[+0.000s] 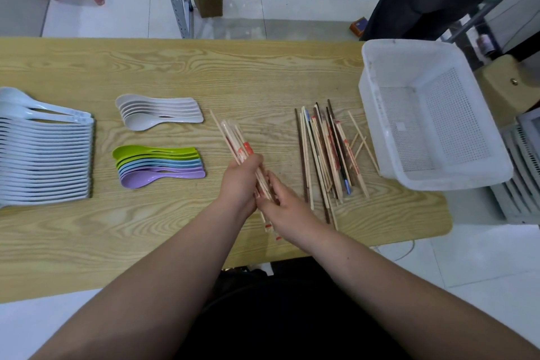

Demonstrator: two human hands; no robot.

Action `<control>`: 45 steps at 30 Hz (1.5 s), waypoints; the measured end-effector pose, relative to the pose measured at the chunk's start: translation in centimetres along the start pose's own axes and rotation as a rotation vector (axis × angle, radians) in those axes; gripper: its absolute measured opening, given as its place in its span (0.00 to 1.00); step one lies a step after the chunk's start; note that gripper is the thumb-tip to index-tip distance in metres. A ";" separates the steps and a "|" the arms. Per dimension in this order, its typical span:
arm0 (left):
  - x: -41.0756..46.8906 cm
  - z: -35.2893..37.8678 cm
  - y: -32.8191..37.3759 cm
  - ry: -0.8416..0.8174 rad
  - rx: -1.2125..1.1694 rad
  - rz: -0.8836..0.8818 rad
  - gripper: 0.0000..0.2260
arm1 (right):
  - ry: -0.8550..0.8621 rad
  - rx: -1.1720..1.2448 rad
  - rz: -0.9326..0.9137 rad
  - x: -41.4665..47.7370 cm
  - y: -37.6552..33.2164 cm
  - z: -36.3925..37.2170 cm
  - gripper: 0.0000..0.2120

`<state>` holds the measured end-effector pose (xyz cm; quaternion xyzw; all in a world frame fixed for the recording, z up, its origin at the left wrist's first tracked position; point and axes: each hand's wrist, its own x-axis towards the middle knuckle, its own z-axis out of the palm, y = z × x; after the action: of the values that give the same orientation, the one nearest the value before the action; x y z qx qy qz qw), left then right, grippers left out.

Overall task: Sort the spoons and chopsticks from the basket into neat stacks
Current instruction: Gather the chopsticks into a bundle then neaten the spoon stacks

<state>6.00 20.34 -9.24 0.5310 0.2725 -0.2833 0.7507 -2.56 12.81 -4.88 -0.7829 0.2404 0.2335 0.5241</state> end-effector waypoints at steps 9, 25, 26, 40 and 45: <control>1.6 0.2 -0.7 -0.090 0.190 -0.013 0.06 | 0.505 -0.288 0.076 4.6 5.7 -10.1 0.18; 3.2 3.2 -4.8 -0.027 0.341 -0.040 0.08 | 0.381 -0.377 0.179 8.7 8.4 -15.3 0.14; 3.3 3.4 -5.0 -0.030 0.343 -0.040 0.08 | 0.383 -0.319 0.174 8.6 8.3 -15.3 0.14; 3.6 5.0 -5.6 -0.104 0.321 0.022 0.11 | 0.117 0.061 0.008 5.9 5.9 -9.7 0.07; 4.4 3.5 -5.7 -0.007 0.362 0.021 0.09 | 0.530 -0.428 0.053 6.4 8.8 -13.4 0.26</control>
<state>5.33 14.86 -14.98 0.6593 0.2088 -0.3216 0.6468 -1.50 -3.52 -10.48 -0.9021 0.3343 0.0805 0.2607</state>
